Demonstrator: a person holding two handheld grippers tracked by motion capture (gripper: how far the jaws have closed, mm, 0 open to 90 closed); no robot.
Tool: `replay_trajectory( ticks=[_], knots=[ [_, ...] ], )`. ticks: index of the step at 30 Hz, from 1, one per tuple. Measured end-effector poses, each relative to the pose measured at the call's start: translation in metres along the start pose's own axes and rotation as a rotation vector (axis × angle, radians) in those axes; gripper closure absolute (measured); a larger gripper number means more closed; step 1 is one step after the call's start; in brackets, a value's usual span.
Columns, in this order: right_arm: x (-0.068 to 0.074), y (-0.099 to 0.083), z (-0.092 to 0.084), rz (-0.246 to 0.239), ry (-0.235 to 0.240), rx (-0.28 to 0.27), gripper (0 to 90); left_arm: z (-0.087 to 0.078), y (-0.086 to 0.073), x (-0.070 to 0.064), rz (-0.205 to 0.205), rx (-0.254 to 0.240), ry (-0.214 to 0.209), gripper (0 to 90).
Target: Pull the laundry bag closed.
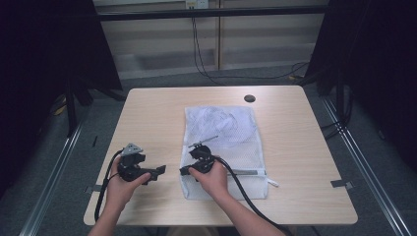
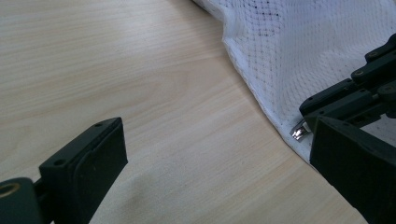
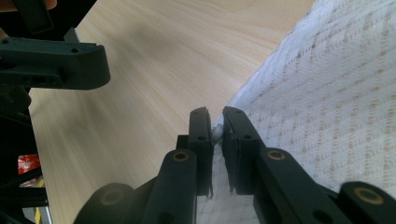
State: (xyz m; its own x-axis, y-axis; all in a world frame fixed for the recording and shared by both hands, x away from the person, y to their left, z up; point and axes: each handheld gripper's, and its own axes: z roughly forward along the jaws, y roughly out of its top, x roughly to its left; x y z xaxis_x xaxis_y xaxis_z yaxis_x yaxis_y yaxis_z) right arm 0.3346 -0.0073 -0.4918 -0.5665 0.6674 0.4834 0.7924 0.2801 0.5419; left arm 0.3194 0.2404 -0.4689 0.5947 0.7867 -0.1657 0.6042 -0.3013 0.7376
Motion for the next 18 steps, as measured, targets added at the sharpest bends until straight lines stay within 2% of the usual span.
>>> replay_trajectory(
  ticks=[9,18],
  knots=[
    [-0.0016,0.0008,0.0027,0.002,-0.011,0.014,86.0,0.0006,-0.0004,0.0000,-0.002,0.003,-0.004,3.7],
    [-0.0006,0.0019,-0.0004,0.011,-0.014,0.018,86.6,0.0016,-0.0006,-0.0020,-0.016,0.000,-0.036,3.6]
  ],
)
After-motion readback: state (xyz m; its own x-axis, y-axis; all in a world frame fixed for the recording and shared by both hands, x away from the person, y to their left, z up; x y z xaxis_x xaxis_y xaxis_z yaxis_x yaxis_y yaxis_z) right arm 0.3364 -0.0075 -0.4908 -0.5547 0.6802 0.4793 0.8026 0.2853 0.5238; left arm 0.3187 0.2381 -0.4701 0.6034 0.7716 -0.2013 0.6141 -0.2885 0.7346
